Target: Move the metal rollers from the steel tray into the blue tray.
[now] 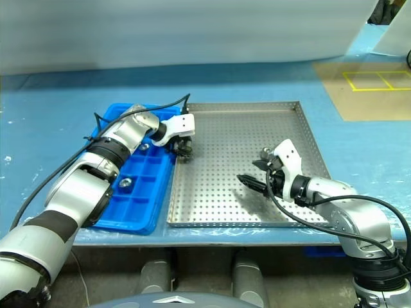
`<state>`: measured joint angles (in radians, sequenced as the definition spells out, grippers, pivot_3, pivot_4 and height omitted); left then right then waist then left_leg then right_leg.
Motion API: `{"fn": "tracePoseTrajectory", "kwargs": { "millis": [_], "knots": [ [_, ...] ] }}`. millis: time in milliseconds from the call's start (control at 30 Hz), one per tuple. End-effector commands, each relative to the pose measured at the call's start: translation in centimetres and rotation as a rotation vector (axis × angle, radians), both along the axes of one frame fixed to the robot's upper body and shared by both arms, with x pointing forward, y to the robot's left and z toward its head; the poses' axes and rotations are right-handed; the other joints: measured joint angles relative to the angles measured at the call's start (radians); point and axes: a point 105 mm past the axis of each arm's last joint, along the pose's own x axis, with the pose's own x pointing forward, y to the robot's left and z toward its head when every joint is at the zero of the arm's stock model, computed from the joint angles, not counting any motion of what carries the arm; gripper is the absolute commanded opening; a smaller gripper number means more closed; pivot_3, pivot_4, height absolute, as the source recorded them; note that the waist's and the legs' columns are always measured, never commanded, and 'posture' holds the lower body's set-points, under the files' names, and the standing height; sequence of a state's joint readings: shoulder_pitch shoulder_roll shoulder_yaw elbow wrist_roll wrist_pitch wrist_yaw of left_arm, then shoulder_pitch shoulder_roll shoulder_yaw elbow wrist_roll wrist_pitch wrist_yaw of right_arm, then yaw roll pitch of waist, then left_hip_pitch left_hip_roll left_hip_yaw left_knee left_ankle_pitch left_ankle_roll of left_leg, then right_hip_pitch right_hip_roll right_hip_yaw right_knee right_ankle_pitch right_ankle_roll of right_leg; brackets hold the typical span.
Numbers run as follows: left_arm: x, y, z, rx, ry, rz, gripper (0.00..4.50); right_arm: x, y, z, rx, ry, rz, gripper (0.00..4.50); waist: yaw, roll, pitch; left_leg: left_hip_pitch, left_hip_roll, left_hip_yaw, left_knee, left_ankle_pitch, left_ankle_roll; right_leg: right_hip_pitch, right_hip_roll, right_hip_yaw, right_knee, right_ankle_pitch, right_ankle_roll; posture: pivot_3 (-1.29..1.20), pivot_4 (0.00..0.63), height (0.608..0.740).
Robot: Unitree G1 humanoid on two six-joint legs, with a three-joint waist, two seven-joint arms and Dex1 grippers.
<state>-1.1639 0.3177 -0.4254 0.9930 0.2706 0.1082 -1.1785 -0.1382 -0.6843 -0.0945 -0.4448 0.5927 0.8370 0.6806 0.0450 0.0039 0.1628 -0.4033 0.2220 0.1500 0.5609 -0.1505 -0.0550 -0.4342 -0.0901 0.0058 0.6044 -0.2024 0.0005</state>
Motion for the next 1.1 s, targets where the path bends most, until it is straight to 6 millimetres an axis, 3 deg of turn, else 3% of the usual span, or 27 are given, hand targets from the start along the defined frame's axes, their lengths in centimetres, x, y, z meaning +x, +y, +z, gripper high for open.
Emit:
{"fn": "tracePoseTrajectory", "kwargs": {
  "millis": [33, 167, 300, 400, 600, 733, 933, 1100],
  "knots": [
    [0.4, 0.1, 0.4, 0.041, -0.036, -0.004, 3.02, 0.0, 0.3, 0.7, 0.011, -0.036, 0.012, 3.62, 0.0, 0.0, 0.0, 0.0, 0.0, 0.0, 0.0, 0.0, 0.0, 0.0, 0.0, 0.0, 0.0, 0.0, 0.0, -0.22, 0.15, 0.74],
    [0.8, 0.3, 0.3, 0.063, -0.056, 0.011, 3.02, 0.1, 0.4, 0.7, 0.012, -0.039, 0.011, 3.62, 0.0, 0.0, 0.0, 0.002, 0.0, 0.0, 0.0, 0.0, 0.0, 0.001, 0.0, 0.0, 0.001, 0.0, 0.0, -0.22, 0.15, 0.74],
    [1.1, 0.3, 0.4, 0.076, -0.081, 0.018, 2.13, 0.1, 0.4, 0.7, 0.01, -0.042, 0.009, 3.62, 0.0, 0.0, 0.0, 0.003, 0.0, 0.0, 0.0, 0.0, 0.001, 0.003, 0.0, 0.0, 0.001, 0.0, 0.0, -0.22, 0.15, 0.74],
    [1.1, 0.3, 0.3, 0.084, -0.08, 0.013, 1.11, 0.1, 0.4, 0.7, 0.009, -0.045, 0.008, 3.62, -0.001, 0.0, 0.0, 0.003, 0.0, 0.0, 0.0, 0.0, 0.0, 0.003, 0.0, 0.0, 0.001, 0.0, 0.0, -0.22, 0.15, 0.74],
    [1.3, 0.1, 0.5, 0.055, -0.094, 0.031, 1.08, 0.1, 0.5, 0.8, 0.008, -0.047, 0.009, 3.62, 0.0, 0.0, 0.0, 0.003, 0.0, 0.0, 0.0, 0.0, 0.0, 0.003, 0.0, 0.0, 0.001, 0.0, 0.0, -0.22, 0.15, 0.74],
    [1.4, -1.2, 2.3, -0.12, -0.079, 0.068, 1.08, 0.3, 0.7, 0.8, 0.017, -0.044, 0.017, 3.62, 0.001, -0.001, 0.001, 0.002, 0.0, 0.0, 0.0, 0.0, 0.001, 0.003, 0.0, 0.0, 0.001, 0.0, 0.0, -0.2, 0.15, 0.74],
    [1.4, -0.8, 3.6, -0.232, -0.118, 0.117, 1.08, 0.6, 2.5, 1.0, 0.056, -0.035, 0.1, 3.62, 0.001, -0.002, 0.001, 0.001, 0.001, 0.0, -0.001, 0.0, 0.0, 0.001, 0.0, -0.001, 0.0, 0.0, 0.0, -0.13, 0.15, 0.74],
    [0.3, -1.0, 6.7, -0.404, -0.201, 0.129, 1.08, 1.6, 4.3, 1.6, 0.09, -0.059, 0.168, 3.62, 0.008, -0.003, 0.002, -0.002, 0.001, -0.001, 0.0, 0.0, 0.0, -0.002, 0.0, -0.002, 0.001, 0.0, -0.001, -0.05, 0.15, 0.74]
  ]
}}
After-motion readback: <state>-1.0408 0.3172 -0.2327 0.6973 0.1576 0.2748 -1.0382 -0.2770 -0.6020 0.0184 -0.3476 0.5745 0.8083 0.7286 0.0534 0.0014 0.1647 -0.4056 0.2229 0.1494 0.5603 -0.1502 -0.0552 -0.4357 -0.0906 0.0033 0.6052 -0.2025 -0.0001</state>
